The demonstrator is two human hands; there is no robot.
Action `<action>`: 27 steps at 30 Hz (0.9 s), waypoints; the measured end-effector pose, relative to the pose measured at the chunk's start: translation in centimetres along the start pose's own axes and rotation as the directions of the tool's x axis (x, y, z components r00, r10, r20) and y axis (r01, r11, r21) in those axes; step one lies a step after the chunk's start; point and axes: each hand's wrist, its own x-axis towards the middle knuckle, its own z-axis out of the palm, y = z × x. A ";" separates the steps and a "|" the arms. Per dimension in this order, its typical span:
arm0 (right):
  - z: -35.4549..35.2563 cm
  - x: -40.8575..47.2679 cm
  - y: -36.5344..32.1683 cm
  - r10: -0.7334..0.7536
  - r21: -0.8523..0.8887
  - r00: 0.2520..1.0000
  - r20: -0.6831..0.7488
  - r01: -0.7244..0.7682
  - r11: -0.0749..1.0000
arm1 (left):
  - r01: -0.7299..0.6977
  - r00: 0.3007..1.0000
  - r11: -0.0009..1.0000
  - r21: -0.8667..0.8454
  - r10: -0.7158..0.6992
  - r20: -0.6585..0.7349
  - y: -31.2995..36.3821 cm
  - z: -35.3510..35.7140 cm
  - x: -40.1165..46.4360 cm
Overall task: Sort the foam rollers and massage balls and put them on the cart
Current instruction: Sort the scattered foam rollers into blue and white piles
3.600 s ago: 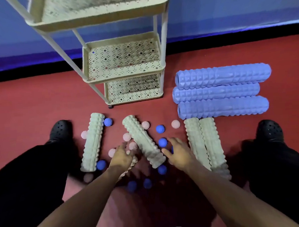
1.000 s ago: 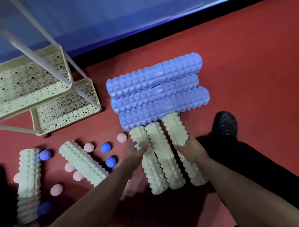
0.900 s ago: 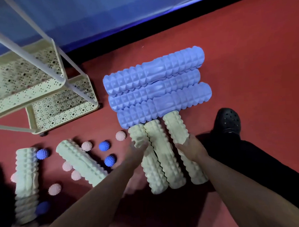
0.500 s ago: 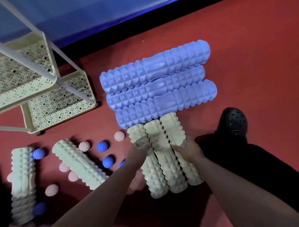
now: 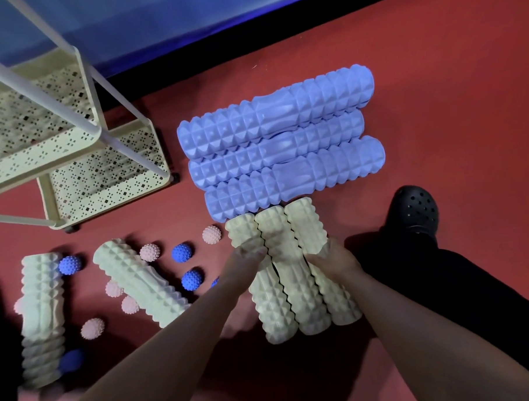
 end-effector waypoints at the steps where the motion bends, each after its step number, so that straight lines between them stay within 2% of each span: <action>1: 0.1 -0.1 -0.1 -0.001 0.011 1.000 -0.004 0.001 1.000 | -0.013 1.000 1.000 0.024 0.013 -0.001 -0.2 -0.1 0.1; 4: 0.1 -1.0 -0.5 -0.017 -0.028 0.999 -0.049 0.015 0.999 | -0.066 0.998 0.993 0.100 0.067 -0.006 -0.7 -0.5 0.0; 7: -0.1 -2.9 -0.9 -0.073 -0.156 0.992 -0.099 0.057 0.986 | -0.117 0.993 0.964 0.238 0.122 -0.006 -1.5 -1.4 -0.9; 10: 0.2 -5.5 -1.8 -0.230 -0.257 0.959 -0.164 0.184 0.949 | -0.156 0.985 0.923 0.351 0.174 -0.018 -2.3 -2.9 -2.5; 12: 0.6 -7.3 -3.1 -0.330 -0.296 0.928 -0.174 0.270 0.916 | -0.108 0.988 0.898 0.426 0.143 -0.050 -3.0 -4.4 -3.6; 16: 2.1 -10.2 -6.4 -0.453 -0.483 0.890 -0.052 0.374 0.792 | -0.078 0.984 0.858 0.507 0.149 -0.100 -4.5 -8.4 -5.9; 21: 5.8 -15.2 -11.9 -0.592 -0.549 0.805 -0.037 0.479 0.685 | -0.125 0.959 0.812 0.569 0.246 -0.141 -7.4 -15.9 -9.6; 27: 11.5 -18.1 -18.0 -0.691 -0.681 0.719 0.070 0.541 0.493 | -0.073 0.953 0.815 0.575 0.228 -0.201 -12.0 -23.8 -11.3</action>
